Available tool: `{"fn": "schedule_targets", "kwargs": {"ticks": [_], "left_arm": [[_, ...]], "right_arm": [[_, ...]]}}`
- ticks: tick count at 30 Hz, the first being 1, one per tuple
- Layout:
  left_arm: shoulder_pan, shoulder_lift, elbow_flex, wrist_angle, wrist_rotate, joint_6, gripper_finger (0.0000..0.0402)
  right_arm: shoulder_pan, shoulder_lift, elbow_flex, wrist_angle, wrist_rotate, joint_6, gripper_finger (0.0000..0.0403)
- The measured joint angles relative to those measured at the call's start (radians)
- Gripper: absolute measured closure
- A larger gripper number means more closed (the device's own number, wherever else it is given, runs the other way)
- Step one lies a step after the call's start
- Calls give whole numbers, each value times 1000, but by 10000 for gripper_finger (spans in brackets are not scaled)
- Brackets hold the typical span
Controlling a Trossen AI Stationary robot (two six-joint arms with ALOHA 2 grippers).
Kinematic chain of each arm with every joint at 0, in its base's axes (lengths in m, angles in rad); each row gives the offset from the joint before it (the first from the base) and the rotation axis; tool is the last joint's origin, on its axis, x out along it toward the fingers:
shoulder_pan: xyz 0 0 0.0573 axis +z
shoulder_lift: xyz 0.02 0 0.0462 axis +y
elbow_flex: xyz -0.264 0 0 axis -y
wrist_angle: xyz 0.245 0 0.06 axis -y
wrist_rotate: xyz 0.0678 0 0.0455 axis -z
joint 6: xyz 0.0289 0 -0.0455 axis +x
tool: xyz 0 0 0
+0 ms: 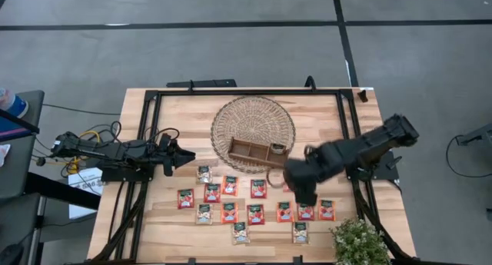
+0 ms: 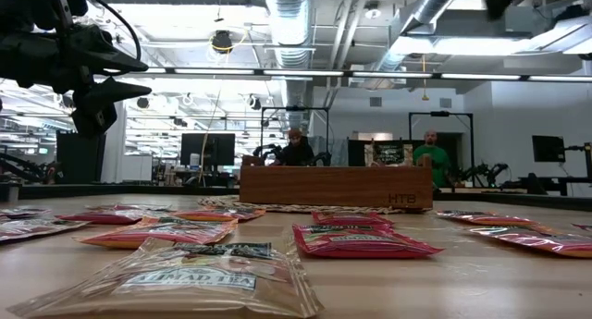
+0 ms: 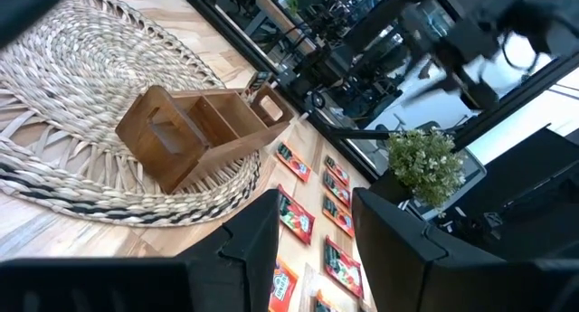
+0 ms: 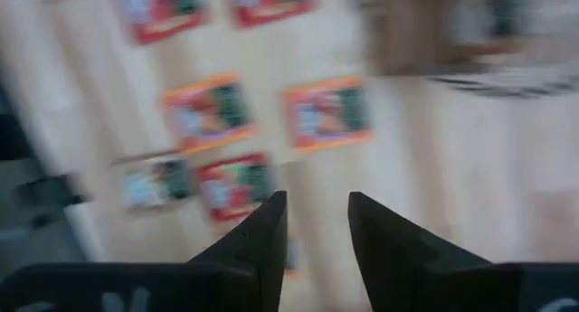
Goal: Pick & Place Tea
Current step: Put the brown tea bag into the right section of the wooden organizer
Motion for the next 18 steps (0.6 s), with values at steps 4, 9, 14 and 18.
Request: {"fn": "schedule_targets", "kwargs": {"ticks": [4,9,14,18], "left_arm": [[0,0,0,0,0,0,268],[0,0,0,-1,0,2,268],[0,0,0,-1,0,2,268],[0,0,0,-2,0,2,268]], "right_arm": [[87,20,-26,102,-60,96,291],[169,91,-27,211,-130,152,291],[229,196,-28,268,-163,144,291],[253,276,-29,273,-159,124,291]]}}
